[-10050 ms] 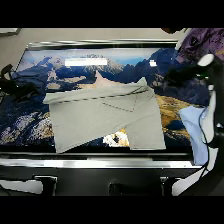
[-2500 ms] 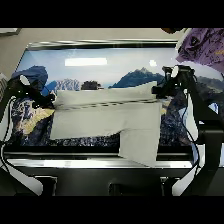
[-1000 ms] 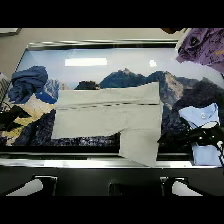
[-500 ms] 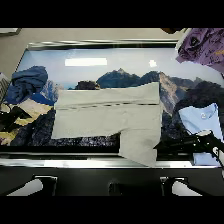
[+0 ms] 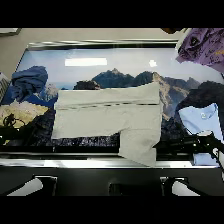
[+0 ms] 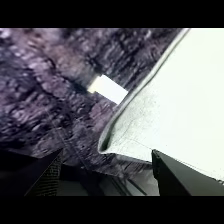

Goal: Fold the clothes and pants, and hang the long-sleeved shirts on hangers.

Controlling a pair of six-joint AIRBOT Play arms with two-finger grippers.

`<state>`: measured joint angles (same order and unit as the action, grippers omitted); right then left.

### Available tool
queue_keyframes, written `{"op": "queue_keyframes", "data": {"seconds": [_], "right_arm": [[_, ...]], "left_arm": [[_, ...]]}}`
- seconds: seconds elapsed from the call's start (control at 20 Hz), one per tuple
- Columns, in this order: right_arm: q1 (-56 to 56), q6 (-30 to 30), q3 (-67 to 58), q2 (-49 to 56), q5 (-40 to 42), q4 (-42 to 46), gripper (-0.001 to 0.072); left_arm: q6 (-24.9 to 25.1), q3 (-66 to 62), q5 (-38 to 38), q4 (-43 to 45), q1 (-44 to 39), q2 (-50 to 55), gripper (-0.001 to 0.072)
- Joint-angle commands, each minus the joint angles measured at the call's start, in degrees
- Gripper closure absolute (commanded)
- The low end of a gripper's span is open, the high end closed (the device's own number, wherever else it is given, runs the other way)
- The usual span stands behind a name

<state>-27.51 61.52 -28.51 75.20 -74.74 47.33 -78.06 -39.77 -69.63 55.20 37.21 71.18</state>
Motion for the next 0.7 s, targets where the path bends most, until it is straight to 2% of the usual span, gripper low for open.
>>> {"op": "queue_keyframes", "data": {"seconds": [0.0,0.3,0.45,0.5,0.55,0.6,0.65], "right_arm": [[-0.04,-0.02,0.02,-0.15,-0.81,-0.35,0.0681],[-0.02,-0.02,0.0,-0.15,-1.22,-0.37,0.0681],[-0.02,-0.07,0.0,-0.2,-2.67,-0.35,0.0681],[-0.02,-0.09,0.0,-0.46,-3.1,-0.26,0.0681],[-0.04,-0.09,0.0,-0.94,-3.23,-0.2,0.0681],[-0.02,-0.04,0.0,-1.7,-3.21,-0.22,0.0681],[-0.04,-0.02,0.0,-2.84,-3.15,-0.2,0.0681]], "left_arm": [[6.32,4.48,2.78,-4.28,0.0,0.13,0.0088],[6.32,4.44,3.8,-4.68,-3.72,4.33,0.0089],[5.81,4.42,6.32,-4.7,-5.92,6.01,0.0123],[5.66,4.42,6.71,-4.66,-6.67,6.45,0.0263],[5.64,4.42,7.17,-4.66,-7.48,7.04,0.0333],[5.57,4.37,7.58,-4.68,-8.17,7.58,0.034],[5.51,4.26,7.61,-4.68,-8.79,8.07,0.0527]]}}
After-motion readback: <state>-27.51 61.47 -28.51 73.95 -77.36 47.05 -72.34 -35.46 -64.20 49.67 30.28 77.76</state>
